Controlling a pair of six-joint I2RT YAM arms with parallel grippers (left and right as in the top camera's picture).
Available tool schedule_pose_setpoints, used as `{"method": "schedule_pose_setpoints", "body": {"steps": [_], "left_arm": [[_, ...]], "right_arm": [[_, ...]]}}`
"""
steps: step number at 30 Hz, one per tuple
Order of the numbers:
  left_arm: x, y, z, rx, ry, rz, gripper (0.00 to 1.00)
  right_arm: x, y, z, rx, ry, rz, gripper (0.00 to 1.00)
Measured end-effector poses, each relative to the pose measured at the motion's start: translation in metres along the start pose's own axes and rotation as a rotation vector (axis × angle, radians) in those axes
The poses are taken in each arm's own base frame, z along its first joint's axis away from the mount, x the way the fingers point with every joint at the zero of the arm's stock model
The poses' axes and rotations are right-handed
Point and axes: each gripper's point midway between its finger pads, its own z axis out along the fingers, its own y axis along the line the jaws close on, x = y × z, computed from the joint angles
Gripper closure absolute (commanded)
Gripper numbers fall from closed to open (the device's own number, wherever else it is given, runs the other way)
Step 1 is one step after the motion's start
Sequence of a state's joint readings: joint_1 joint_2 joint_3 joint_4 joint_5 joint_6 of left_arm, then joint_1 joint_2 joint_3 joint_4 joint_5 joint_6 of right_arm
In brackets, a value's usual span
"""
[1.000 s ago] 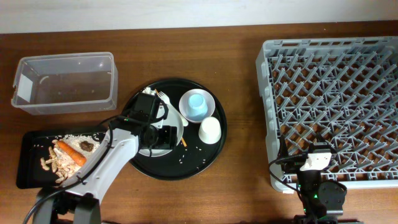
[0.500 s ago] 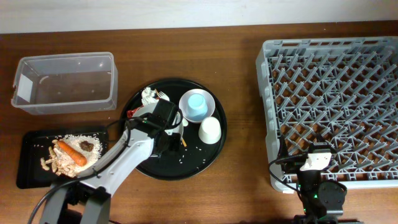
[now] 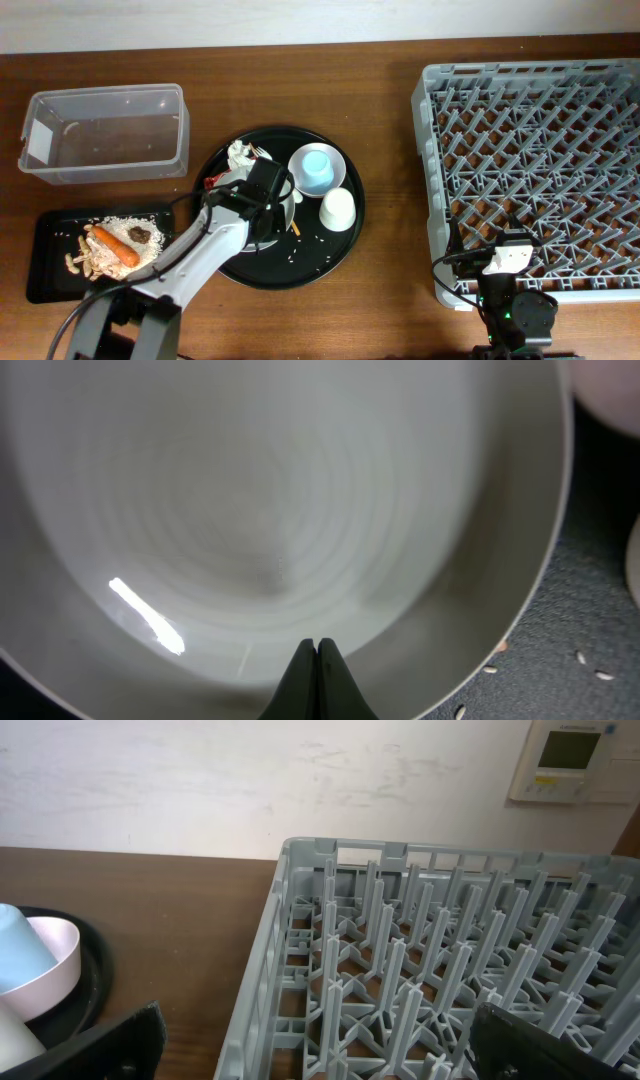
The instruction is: Sort waste into correct bins and load items into the dishwasher rack
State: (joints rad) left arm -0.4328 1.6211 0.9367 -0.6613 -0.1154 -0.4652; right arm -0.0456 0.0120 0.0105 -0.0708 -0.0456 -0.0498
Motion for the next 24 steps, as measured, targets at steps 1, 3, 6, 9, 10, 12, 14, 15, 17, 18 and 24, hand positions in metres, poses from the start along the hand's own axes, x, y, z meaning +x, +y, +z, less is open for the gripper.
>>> {"method": "schedule_pose_setpoints", "body": {"steps": [1,3,6,9,10,12,14,15,17,18,24], "left_arm": [[0.002,-0.001,0.003,0.003,0.014,0.001,0.99],[0.009,-0.004,0.011,0.012,0.055,0.003,0.99],[0.019,-0.009,0.019,0.038,0.106,0.002,0.99],[0.023,-0.014,0.018,0.07,0.126,0.001,0.99],[0.025,-0.015,0.017,0.079,0.137,0.0,0.99],[0.032,-0.017,0.016,0.092,0.171,0.0,0.99],[0.039,-0.018,0.015,0.105,0.203,-0.001,0.99],[0.041,-0.018,0.014,0.108,0.213,-0.001,0.99],[0.047,-0.017,0.013,0.106,0.239,0.0,0.99],[0.048,-0.017,0.013,0.105,0.243,0.0,0.99],[0.07,-0.032,0.007,0.13,0.306,0.055,0.99]], "right_arm": [[0.0,0.0,0.0,0.0,0.0,0.0,0.01],[0.0,0.0,0.0,0.0,0.0,0.0,0.01],[0.0,0.0,0.0,0.0,0.0,0.0,0.01],[0.0,0.0,0.0,0.0,0.0,0.001,0.02],[0.0,0.0,0.0,0.0,0.0,0.0,0.01],[0.0,0.0,0.0,0.0,0.0,0.0,0.01],[0.0,0.0,0.0,0.0,0.0,0.001,0.01],[0.0,0.0,0.0,0.0,0.0,0.001,0.01],[0.0,0.0,0.0,0.0,0.0,0.0,0.01],[0.0,0.0,0.0,0.0,0.0,0.001,0.01],[0.0,0.0,0.0,0.0,0.0,0.0,0.01]]}}
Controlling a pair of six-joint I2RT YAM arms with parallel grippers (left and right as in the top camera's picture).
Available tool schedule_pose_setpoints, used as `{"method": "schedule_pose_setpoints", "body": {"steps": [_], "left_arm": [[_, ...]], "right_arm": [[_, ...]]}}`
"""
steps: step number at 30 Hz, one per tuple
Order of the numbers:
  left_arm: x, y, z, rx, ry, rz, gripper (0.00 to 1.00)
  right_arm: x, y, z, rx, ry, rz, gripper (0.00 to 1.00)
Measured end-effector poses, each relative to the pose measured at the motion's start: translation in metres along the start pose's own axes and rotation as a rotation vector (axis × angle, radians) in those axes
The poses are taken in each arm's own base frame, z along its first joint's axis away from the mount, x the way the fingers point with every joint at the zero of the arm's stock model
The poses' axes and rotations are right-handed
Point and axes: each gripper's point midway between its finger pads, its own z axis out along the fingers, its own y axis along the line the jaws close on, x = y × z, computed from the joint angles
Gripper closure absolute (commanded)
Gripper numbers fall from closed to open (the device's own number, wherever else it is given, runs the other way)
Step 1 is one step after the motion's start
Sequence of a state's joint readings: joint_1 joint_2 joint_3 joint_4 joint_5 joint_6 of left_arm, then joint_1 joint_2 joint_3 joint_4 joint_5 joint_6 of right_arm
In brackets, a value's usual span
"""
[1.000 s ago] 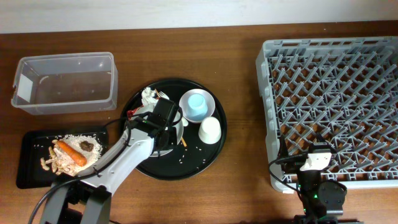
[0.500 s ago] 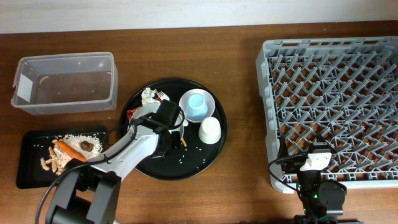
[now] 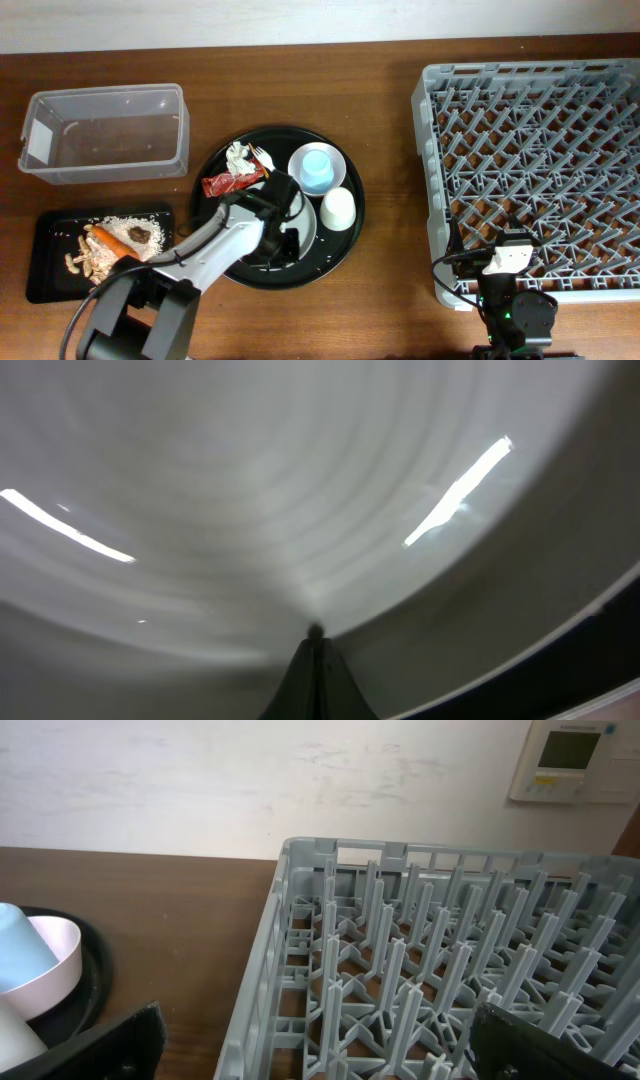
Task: Sort waste into correct bins and load items into the dishwasher rack
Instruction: 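Carry the white tissue left and drop it into the clear bin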
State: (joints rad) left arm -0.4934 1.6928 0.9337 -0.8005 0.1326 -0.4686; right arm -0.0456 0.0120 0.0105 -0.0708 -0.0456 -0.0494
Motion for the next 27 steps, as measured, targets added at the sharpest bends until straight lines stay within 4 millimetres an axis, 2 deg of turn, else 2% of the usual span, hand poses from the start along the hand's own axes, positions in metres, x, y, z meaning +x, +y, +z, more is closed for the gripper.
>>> {"method": "schedule_pose_setpoints", "body": {"steps": [5,9,10,12,13,15,17,19,25,27], "left_arm": [[0.01,-0.017,0.0,0.027,0.017,0.053,1.0],[0.005,-0.023,-0.021,0.07,-0.052,0.063,0.98],[0.002,-0.024,-0.032,0.087,-0.086,0.06,0.94],[-0.006,-0.021,-0.051,0.11,-0.153,0.043,0.76],[-0.011,-0.018,-0.062,0.116,-0.191,0.026,0.66],[-0.022,-0.01,-0.081,0.116,-0.267,0.007,0.38],[-0.038,0.004,-0.105,0.104,-0.369,-0.042,0.34],[-0.052,0.016,-0.126,0.086,-0.449,-0.078,0.23],[-0.088,0.037,-0.181,0.056,-0.565,-0.081,0.21],[-0.103,0.038,-0.196,0.041,-0.569,-0.055,0.16]], "right_arm": [[0.0,0.0,0.0,0.0,0.0,0.0,0.01],[0.0,0.0,0.0,0.0,0.0,0.0,0.01],[0.0,0.0,0.0,0.0,0.0,0.0,0.01],[0.0,0.0,0.0,0.0,0.0,0.0,0.01],[0.0,0.0,0.0,0.0,0.0,0.0,0.01],[0.0,0.0,0.0,0.0,0.0,0.0,0.01],[0.0,0.0,0.0,0.0,0.0,0.0,0.01],[0.0,0.0,0.0,0.0,0.0,0.0,0.01],[0.0,0.0,0.0,0.0,0.0,0.0,0.01],[0.0,0.0,0.0,0.0,0.0,0.0,0.02]]}}
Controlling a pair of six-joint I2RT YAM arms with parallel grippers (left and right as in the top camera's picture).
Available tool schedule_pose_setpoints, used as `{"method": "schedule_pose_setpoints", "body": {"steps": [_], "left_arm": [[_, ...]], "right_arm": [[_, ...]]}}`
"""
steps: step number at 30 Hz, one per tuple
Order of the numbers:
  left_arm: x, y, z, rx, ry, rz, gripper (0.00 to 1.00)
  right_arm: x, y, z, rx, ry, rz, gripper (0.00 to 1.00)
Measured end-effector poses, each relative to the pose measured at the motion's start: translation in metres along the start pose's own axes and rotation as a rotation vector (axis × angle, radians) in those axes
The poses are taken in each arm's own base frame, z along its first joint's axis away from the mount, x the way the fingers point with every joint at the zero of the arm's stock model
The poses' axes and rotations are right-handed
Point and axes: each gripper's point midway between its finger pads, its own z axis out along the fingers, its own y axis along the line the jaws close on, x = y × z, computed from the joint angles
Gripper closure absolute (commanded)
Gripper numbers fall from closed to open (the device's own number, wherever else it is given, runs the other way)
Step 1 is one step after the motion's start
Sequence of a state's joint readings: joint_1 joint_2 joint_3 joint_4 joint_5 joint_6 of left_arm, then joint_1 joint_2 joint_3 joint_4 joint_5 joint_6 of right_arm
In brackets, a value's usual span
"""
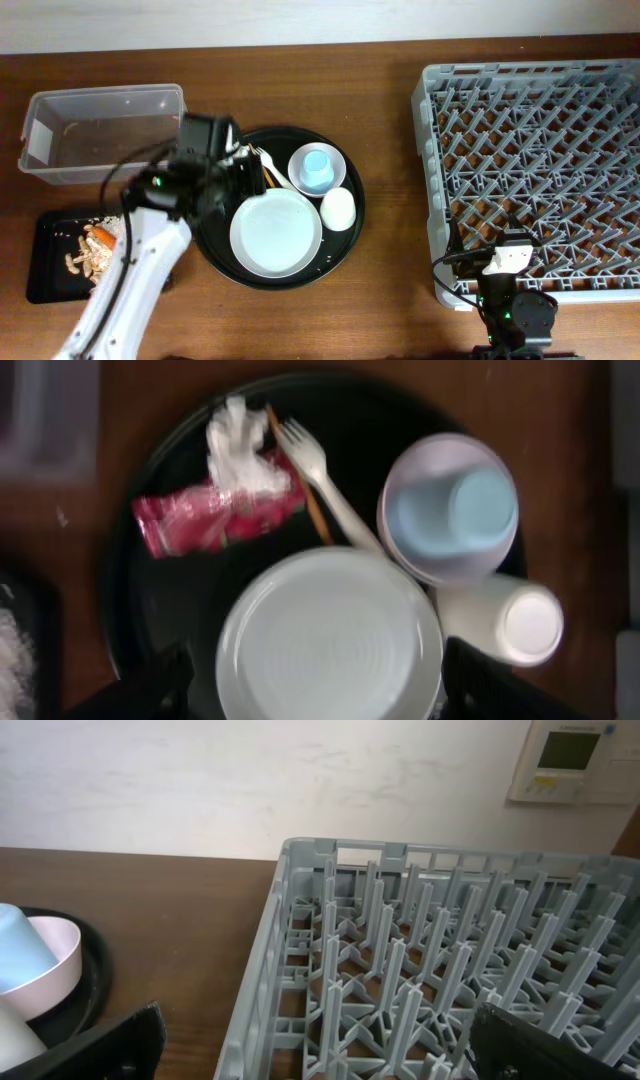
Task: Sort waste into correct bins and load items into the dishwasher rack
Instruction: 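Carry the white tissue left and drop it into the clear bin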
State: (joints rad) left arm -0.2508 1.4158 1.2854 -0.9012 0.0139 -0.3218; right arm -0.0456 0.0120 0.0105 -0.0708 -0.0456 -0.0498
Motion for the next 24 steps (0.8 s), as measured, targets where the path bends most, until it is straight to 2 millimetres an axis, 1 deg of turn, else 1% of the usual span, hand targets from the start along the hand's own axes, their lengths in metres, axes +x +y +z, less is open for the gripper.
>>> {"method": "schedule_pose_setpoints", "body": {"steps": [1,2,3,5,6,9,12,13,17,20,24], "left_arm": [[-0.007,0.0,0.0,-0.006,0.013,0.016,0.13],[-0.016,-0.002,0.004,-0.009,0.022,0.029,0.05],[-0.026,-0.004,0.014,-0.013,0.031,0.045,0.01],[-0.031,-0.001,0.04,-0.04,0.063,0.062,0.01],[-0.029,0.001,0.058,-0.057,0.092,0.071,0.01],[-0.023,0.007,0.095,-0.09,0.142,0.082,0.01],[-0.022,0.014,0.122,-0.122,0.153,0.085,0.01],[-0.022,0.018,0.129,-0.144,0.156,0.082,0.01],[-0.021,0.036,0.143,-0.201,0.163,0.046,0.01],[-0.015,0.047,0.154,-0.23,0.19,0.03,0.02],[-0.004,0.054,0.169,-0.245,0.234,0.024,0.1]], "right_arm": [[0.0,0.0,0.0,0.0,0.0,0.001,0.01],[0.0,0.0,0.0,0.0,0.0,0.001,0.01],[0.0,0.0,0.0,0.0,0.0,0.0,0.01],[0.0,0.0,0.0,0.0,0.0,0.0,0.02],[0.0,0.0,0.0,0.0,0.0,0.0,0.01],[0.0,0.0,0.0,0.0,0.0,0.0,0.01],[0.0,0.0,0.0,0.0,0.0,0.001,0.01],[0.0,0.0,0.0,0.0,0.0,0.001,0.01],[0.0,0.0,0.0,0.0,0.0,0.001,0.01],[0.0,0.0,0.0,0.0,0.0,0.0,0.01],[0.0,0.0,0.0,0.0,0.0,0.0,0.01]]}}
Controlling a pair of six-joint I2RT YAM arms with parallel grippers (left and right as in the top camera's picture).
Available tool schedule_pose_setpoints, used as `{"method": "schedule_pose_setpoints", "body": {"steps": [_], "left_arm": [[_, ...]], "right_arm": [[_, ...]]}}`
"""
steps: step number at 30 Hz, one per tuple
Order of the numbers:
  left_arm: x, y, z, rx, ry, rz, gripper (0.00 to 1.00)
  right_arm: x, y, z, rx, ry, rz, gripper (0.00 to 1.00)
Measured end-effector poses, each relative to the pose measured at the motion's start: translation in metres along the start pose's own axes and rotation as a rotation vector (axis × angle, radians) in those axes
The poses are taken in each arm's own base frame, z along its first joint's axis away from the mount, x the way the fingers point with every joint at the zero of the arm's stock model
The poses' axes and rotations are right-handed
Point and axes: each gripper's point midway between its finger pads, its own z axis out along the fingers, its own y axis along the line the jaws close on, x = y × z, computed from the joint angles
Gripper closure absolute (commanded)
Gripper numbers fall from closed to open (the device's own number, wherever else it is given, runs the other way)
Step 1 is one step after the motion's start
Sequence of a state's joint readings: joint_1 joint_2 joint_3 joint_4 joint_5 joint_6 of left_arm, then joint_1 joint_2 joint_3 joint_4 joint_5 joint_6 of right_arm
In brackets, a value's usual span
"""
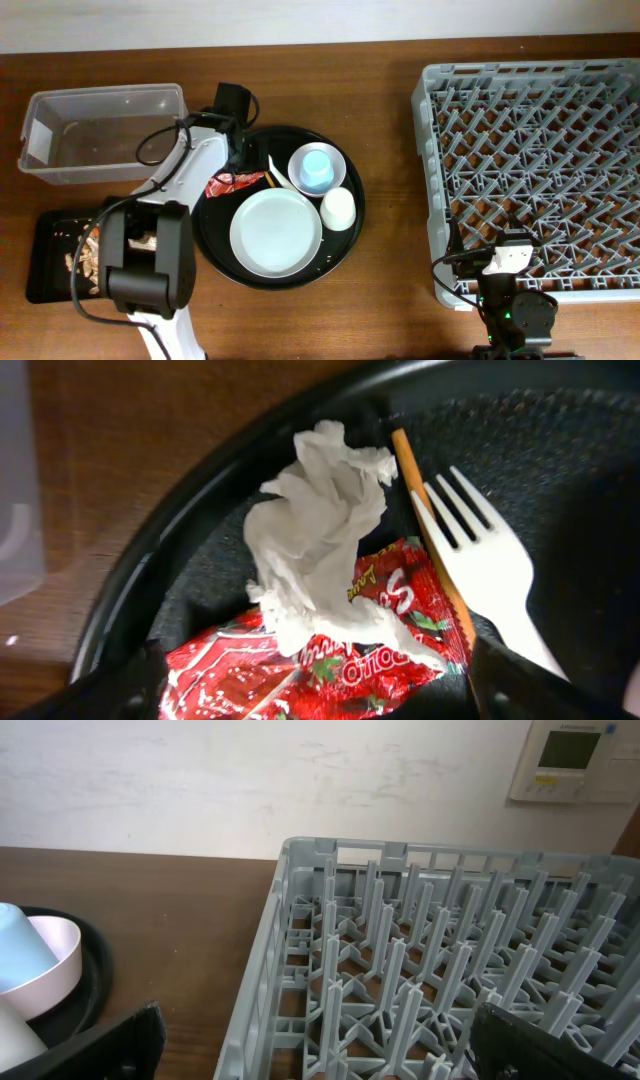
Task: Sort waste into correct bins and load items into the dishwasher rack
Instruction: 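Carry the white tissue left and drop it into the clear bin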
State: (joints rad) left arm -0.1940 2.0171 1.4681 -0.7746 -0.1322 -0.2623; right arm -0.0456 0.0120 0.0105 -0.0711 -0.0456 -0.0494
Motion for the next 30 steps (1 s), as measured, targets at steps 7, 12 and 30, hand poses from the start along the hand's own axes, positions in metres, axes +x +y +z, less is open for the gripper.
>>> {"method": "schedule_pose_setpoints", "body": {"steps": [7,12,30], "left_arm": [[0.0029,-0.0008,0.0077,-0.004,0.016,-0.006,0.33],[0.0018,-0.0011,0.0078,-0.003,0.011,-0.01,0.55],[0.0056,-0.0006,0.0075,-0.003,0.027,-0.009,1.0]], "right_arm": [[-0.0001,0.0,0.0,0.0,0.0,0.0,0.01],[0.0,0.0,0.0,0.0,0.0,0.0,0.01],[-0.0001,0.0,0.0,0.0,0.0,0.0,0.01]]}}
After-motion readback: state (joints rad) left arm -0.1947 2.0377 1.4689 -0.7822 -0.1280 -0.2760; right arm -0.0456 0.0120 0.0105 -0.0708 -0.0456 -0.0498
